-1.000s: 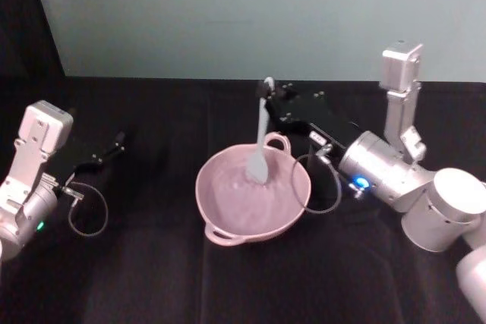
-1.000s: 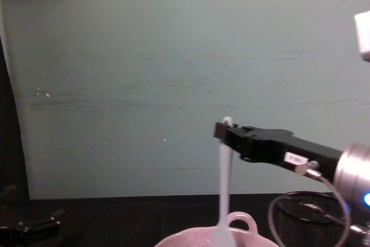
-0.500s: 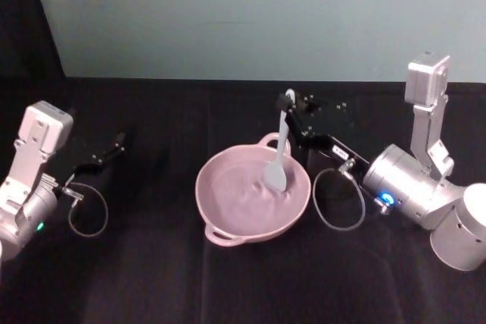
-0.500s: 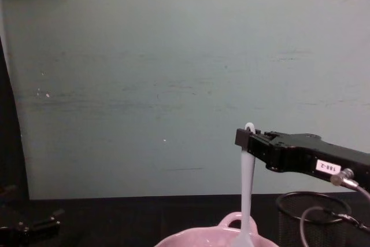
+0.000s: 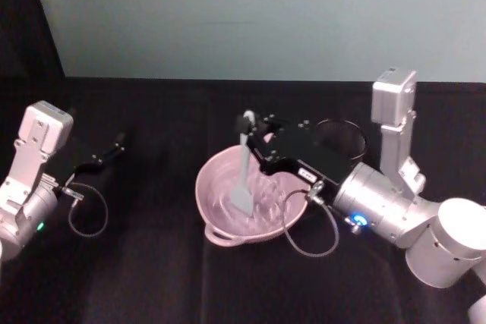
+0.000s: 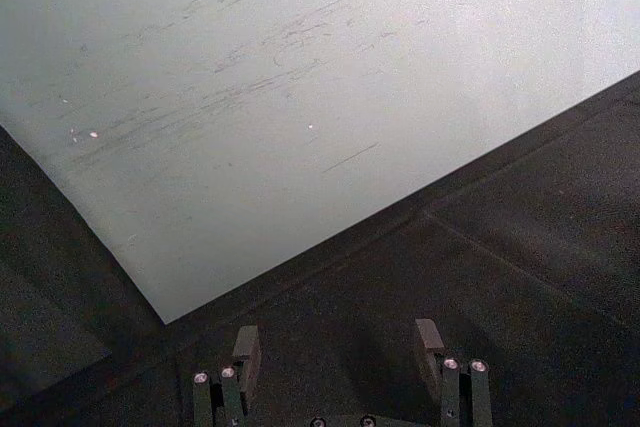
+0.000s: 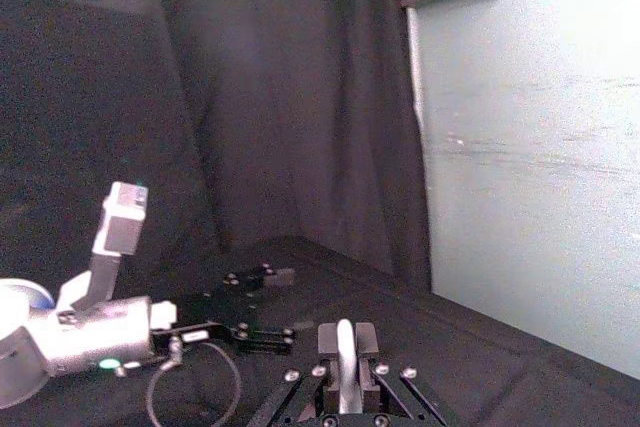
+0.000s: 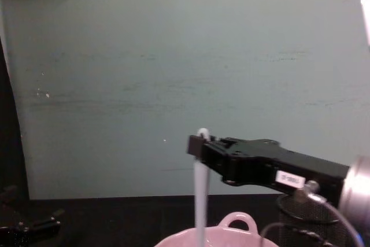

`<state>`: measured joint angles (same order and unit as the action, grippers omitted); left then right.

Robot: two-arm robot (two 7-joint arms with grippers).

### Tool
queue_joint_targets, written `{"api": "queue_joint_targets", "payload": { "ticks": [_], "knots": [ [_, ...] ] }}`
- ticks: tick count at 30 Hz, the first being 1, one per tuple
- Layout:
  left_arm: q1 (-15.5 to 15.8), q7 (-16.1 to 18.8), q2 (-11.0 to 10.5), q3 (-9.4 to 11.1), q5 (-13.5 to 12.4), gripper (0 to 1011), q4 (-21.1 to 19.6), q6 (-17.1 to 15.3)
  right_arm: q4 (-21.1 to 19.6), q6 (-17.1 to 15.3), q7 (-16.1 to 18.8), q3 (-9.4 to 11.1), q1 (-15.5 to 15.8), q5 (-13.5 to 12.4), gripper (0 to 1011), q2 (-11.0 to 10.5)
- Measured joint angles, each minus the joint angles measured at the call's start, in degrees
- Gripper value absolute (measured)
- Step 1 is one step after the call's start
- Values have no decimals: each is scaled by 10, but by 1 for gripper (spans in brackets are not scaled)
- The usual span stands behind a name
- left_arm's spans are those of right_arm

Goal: Use the one hand to pick up the spoon and stir the clear water in the bowl.

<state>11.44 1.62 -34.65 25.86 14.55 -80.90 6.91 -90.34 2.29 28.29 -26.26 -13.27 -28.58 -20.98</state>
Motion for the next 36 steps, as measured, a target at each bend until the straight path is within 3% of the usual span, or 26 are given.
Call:
{"api": "queue_joint_targets", "payload": {
  "ticks": [10, 19, 26, 36],
  "knots": [
    [0, 0, 0, 0, 0, 1011, 0, 0, 54, 14, 14, -21, -38, -5, 110, 35],
    [0, 0, 0, 0, 0, 1011, 0, 0, 113, 29, 11, -13, -68, -6, 109, 52],
    [0, 0, 0, 0, 0, 1011, 0, 0, 123, 35, -6, 12, -68, -5, 110, 45],
    [0, 0, 0, 0, 0, 1011, 0, 0, 80, 33, -25, 47, -37, -6, 110, 17]
  ]
}}
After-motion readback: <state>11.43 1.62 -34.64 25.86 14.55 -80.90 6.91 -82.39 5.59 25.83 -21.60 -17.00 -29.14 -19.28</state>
